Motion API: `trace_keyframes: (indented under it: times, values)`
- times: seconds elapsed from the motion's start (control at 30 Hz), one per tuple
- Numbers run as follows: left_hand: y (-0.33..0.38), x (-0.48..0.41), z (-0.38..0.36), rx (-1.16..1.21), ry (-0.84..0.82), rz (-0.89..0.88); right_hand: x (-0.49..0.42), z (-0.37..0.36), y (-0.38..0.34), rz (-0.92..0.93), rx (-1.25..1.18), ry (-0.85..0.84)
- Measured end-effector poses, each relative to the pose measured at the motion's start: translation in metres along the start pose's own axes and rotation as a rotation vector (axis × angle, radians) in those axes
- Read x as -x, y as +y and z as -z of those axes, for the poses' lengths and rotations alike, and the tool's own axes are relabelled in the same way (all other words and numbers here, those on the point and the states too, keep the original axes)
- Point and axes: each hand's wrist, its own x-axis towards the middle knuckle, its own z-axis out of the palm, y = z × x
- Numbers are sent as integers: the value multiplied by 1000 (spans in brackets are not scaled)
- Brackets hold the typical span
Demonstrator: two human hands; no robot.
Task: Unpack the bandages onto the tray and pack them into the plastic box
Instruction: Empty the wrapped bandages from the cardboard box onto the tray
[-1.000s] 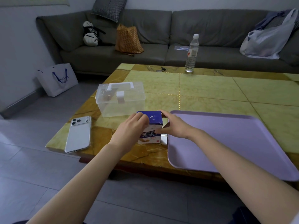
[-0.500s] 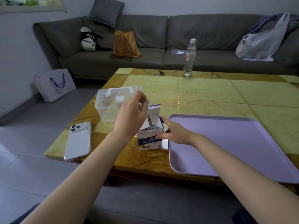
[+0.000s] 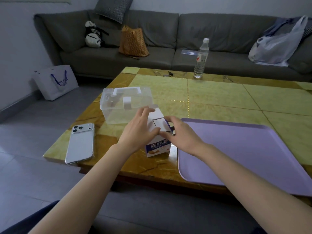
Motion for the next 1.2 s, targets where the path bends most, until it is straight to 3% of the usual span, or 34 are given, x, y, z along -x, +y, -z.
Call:
trace_keyframes:
  times: [0.2,0.37,0.5,0.57,0.73,1.2]
  values:
    - [-6,12,12,132,156,62,-1,4,-1,64,60,202]
    - [-24,25,7,76,86,106,-8,8,5,-80,31,317]
    - [-28,28,-2,21,101,131,-9,12,6,-7,313,349]
    - [-26,25,-4,5,121,155,-9,15,5,73,413,322]
    - [-21,14,-8,62,127,247,-10,14,1,213,398,179]
    - [-27,-3,-15,308,177,525,-32,22,-16,223,499,-61]
